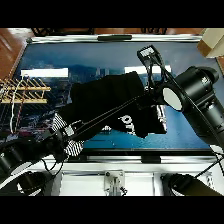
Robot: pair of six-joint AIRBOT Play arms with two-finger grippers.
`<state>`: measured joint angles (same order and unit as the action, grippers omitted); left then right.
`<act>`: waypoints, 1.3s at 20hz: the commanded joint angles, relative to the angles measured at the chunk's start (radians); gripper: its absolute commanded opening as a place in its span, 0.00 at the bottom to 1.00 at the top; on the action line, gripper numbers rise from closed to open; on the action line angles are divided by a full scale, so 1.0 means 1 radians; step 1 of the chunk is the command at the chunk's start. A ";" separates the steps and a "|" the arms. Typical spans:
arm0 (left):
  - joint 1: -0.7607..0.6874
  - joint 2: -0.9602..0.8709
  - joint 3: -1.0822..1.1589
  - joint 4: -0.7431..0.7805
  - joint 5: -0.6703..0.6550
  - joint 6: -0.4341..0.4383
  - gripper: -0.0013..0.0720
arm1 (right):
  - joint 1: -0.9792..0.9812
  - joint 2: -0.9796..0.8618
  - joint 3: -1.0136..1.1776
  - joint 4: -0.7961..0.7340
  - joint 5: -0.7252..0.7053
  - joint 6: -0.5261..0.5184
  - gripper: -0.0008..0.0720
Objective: Fold the shirts.
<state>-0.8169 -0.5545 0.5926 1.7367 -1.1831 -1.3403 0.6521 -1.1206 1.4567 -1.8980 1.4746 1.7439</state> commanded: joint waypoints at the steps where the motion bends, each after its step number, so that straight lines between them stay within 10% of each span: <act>1: 0.003 0.012 0.000 0.051 -0.039 0.020 0.08 | 0.000 0.000 0.000 -0.001 0.000 0.010 0.10; 26: 0.013 -0.084 -0.027 0.033 0.081 0.071 0.08 | 0.066 0.015 0.001 0.004 -0.067 0.016 0.09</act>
<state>-0.8043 -0.5999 0.5671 1.7687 -1.1419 -1.2800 0.6781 -1.1130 1.4567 -1.8969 1.4277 1.7676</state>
